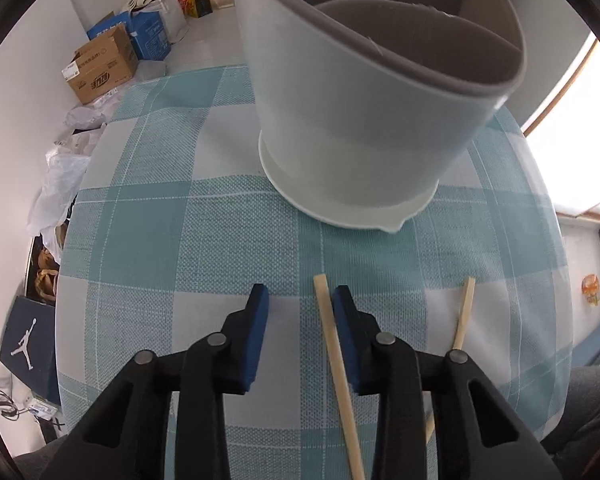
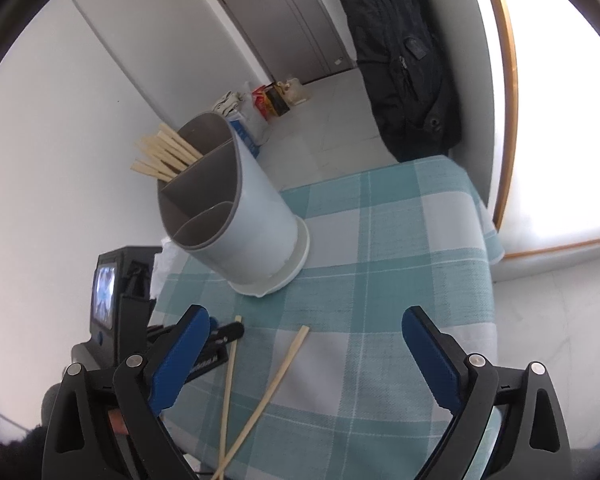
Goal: Organize utensils
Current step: 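Close the left tool on a chopstick while the right tool grasps another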
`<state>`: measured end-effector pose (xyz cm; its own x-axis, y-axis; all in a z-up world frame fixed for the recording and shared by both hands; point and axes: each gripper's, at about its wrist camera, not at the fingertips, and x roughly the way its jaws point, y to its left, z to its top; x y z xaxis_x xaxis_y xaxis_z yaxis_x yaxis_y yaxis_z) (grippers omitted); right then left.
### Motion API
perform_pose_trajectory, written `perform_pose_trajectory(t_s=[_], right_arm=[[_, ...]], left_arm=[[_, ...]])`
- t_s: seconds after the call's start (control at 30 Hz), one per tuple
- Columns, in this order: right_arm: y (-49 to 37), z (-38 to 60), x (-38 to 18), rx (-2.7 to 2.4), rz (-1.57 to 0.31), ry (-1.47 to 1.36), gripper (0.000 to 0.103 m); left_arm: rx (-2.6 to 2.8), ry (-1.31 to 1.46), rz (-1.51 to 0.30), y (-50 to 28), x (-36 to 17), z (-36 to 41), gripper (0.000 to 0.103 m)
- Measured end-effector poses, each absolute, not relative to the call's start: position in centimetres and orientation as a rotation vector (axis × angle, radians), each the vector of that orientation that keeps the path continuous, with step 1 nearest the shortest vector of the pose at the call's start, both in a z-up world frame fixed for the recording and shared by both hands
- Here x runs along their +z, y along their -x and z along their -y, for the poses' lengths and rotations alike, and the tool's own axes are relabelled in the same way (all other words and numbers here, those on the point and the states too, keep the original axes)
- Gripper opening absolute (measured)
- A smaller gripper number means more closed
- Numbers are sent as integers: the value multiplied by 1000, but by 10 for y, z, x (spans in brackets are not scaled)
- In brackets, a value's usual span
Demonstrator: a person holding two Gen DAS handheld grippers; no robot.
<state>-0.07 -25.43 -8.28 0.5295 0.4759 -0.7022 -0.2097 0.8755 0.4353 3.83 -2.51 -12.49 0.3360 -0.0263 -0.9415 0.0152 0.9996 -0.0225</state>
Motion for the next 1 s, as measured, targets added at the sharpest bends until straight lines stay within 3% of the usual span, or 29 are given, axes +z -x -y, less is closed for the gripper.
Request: perform_pose_trajectory(t_s=[0.13, 0.17, 0.5, 0.8, 1.0], right_arm=[[3, 253, -81, 426, -923, -332, 98], [5, 251, -81, 427, -921, -326, 98], [5, 246, -86, 431, -938, -346, 98], [-3, 240, -105, 410, -1016, -380, 97], [-15, 249, -126, 379, -1097, -541, 80]], left_arm=[[-66, -8, -1230, -36, -123, 36, 6], [-68, -8, -1229, -36, -123, 38, 5], [-71, 167, -1220, -40, -118, 24, 3], [-52, 300, -1066, -22, -76, -1, 2], [-92, 376, -937, -23, -54, -25, 2]])
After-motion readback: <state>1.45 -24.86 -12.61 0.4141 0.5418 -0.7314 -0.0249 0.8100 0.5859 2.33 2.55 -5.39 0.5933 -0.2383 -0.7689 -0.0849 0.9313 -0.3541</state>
